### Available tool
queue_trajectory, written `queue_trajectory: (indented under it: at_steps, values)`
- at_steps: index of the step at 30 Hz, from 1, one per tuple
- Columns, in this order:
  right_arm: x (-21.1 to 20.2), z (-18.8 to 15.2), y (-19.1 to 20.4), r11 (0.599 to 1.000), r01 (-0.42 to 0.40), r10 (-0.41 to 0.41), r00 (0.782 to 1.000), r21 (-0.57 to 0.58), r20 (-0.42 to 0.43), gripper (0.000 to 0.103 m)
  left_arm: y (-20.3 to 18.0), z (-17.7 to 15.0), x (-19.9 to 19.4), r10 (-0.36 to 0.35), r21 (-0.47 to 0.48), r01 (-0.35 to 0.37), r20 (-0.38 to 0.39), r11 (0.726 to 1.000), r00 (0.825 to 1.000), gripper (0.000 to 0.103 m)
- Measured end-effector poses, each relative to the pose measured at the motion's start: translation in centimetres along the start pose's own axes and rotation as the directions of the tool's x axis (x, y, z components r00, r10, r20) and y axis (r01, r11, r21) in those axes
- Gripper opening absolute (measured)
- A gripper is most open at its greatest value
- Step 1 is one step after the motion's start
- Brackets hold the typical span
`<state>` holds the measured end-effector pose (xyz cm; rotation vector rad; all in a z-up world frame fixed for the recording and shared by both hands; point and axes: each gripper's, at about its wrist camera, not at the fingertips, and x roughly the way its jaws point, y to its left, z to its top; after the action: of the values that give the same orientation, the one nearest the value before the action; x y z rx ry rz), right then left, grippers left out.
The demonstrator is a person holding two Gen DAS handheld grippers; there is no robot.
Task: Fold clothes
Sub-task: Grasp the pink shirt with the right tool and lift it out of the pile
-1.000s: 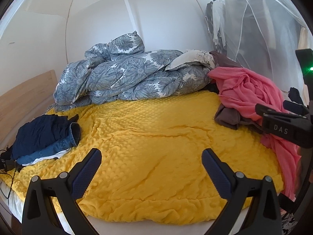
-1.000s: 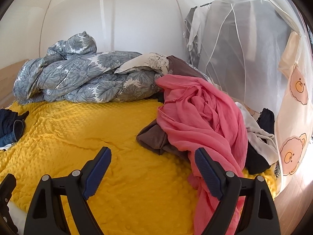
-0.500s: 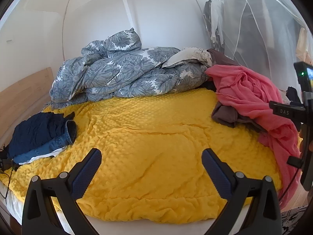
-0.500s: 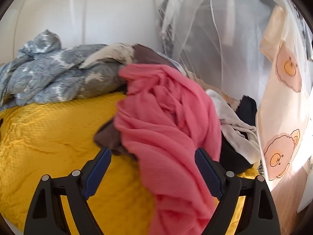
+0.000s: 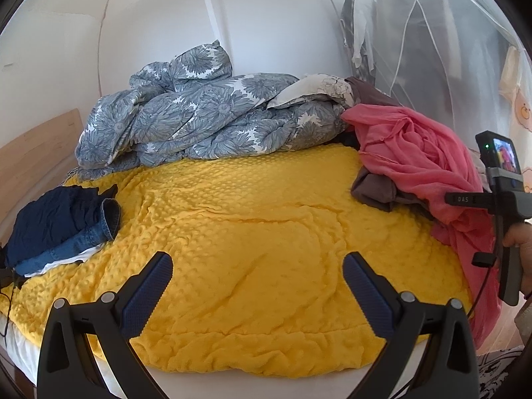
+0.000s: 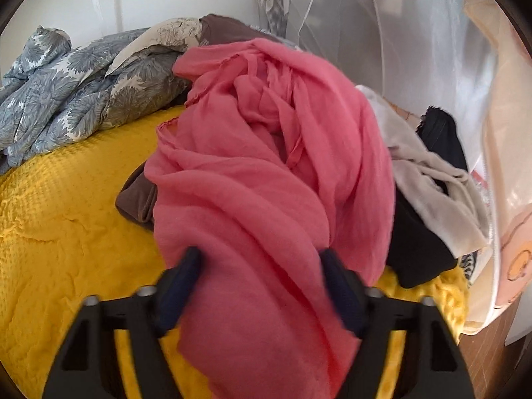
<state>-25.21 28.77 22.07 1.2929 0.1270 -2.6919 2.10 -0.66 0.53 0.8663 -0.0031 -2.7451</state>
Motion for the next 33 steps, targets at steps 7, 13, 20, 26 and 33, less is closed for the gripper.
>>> queue_trajectory:
  at_steps: [7,13,20,26,33]
  values:
    - [-2.9,0.0,-0.1,0.982,-0.170,0.164,0.984,0.085,0.076,0.009,0.8,0.2,-0.4,0.009,-0.020,-0.009,0.010,1.000,1.000,0.103]
    - [-8.7,-0.7,7.9,0.892,-0.439,0.451,0.873,-0.104,0.185,0.009,1.9,0.4,-0.7,0.026,-0.042,-0.025,0.023,0.999,0.999,0.103]
    - [-14.0,0.1,20.5,0.722,-0.617,0.679,0.718,-0.313,0.150,0.009,4.7,0.2,-1.6,0.079,-0.072,-0.076,0.049,0.994,0.996,0.103]
    - [-15.6,0.6,30.9,0.585,-0.707,0.791,0.606,-0.397,0.087,0.009,10.0,-0.5,-2.0,0.140,-0.167,-0.136,0.015,0.976,0.990,0.103]
    - [-14.7,-1.2,39.2,0.478,-0.780,0.845,0.533,-0.404,-0.030,0.009,16.0,-1.5,-2.5,0.242,-0.287,-0.242,-0.034,0.927,0.970,0.103]
